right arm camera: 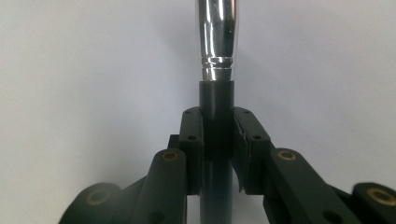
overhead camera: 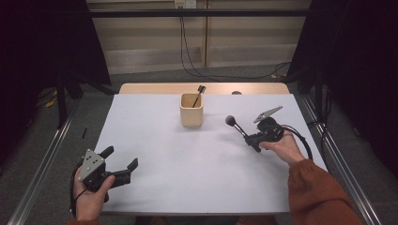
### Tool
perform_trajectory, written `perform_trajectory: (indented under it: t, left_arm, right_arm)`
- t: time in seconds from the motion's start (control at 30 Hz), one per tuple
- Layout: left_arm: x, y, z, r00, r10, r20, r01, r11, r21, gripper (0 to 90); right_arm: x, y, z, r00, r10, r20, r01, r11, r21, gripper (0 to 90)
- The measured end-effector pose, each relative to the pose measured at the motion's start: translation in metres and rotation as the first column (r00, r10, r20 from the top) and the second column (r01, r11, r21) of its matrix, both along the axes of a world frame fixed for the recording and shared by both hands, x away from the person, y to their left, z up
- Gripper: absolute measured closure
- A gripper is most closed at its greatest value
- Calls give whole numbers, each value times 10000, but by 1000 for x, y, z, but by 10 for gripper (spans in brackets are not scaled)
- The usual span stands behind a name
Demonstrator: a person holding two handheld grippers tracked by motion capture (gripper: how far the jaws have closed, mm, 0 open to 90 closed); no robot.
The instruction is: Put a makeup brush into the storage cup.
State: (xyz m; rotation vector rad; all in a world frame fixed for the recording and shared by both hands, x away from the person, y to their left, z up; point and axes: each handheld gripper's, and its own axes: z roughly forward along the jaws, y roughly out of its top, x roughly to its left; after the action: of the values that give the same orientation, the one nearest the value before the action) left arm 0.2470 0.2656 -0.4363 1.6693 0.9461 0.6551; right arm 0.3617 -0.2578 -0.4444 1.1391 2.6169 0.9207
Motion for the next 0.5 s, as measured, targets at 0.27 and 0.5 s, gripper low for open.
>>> perform_trajectory:
  t: [0.27, 0.5]
  left_arm:
    - [0, 0, 0, 10000, 10, -10, -10, 10000, 6, 33]
    - [0, 0, -1, 10000, 43, -13, -43, 9999, 131, 33]
  right_arm:
    - [-10, -1, -5, 9940, -738, 804, 668, 9940, 861, 753]
    - [-20, 1, -7, 9855, -797, 1495, 586, 9884, 1404, 753]
